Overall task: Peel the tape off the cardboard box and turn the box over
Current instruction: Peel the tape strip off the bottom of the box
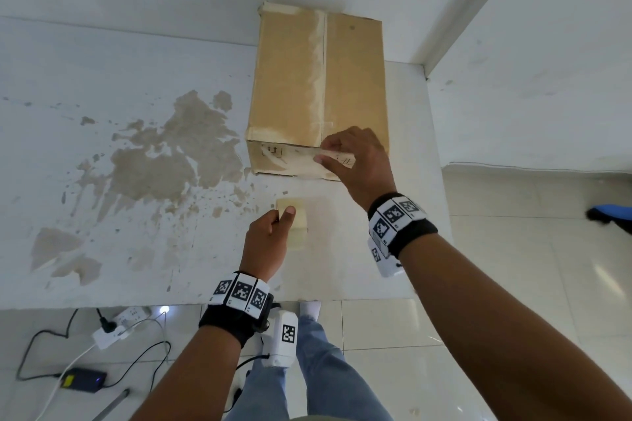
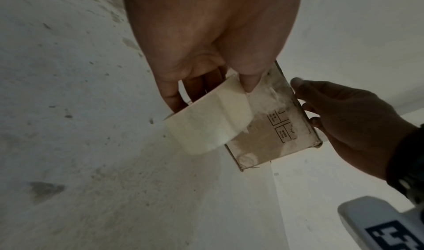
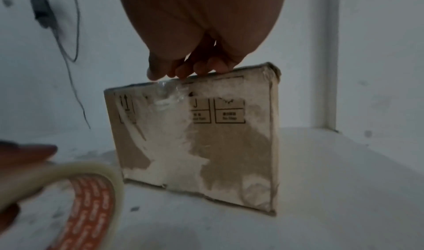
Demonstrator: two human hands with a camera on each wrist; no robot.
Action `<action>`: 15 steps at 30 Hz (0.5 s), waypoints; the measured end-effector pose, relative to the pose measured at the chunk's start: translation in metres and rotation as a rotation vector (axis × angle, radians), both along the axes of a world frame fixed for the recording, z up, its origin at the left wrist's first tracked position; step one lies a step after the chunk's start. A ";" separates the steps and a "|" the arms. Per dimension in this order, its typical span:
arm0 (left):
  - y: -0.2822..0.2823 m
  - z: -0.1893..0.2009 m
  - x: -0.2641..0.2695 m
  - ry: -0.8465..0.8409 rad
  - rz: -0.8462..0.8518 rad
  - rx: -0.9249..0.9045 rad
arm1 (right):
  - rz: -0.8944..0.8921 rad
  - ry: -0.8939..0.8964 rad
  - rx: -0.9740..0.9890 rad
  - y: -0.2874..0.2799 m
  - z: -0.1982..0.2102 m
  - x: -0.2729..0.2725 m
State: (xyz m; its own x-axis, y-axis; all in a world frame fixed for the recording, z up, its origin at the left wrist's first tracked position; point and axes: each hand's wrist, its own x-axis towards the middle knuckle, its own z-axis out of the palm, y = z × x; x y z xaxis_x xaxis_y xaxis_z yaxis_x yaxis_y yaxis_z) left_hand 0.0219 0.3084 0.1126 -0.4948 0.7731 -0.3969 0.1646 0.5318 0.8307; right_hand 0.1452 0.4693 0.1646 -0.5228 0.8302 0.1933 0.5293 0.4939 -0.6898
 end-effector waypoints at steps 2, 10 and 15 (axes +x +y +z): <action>0.000 0.000 0.001 0.005 -0.006 -0.007 | 0.000 -0.086 0.073 0.005 0.002 -0.003; -0.003 0.001 0.001 0.021 -0.021 -0.011 | 0.129 -0.327 0.134 0.029 0.009 -0.011; 0.000 0.002 0.003 0.033 -0.040 -0.012 | 0.197 -0.403 0.223 0.033 0.008 -0.013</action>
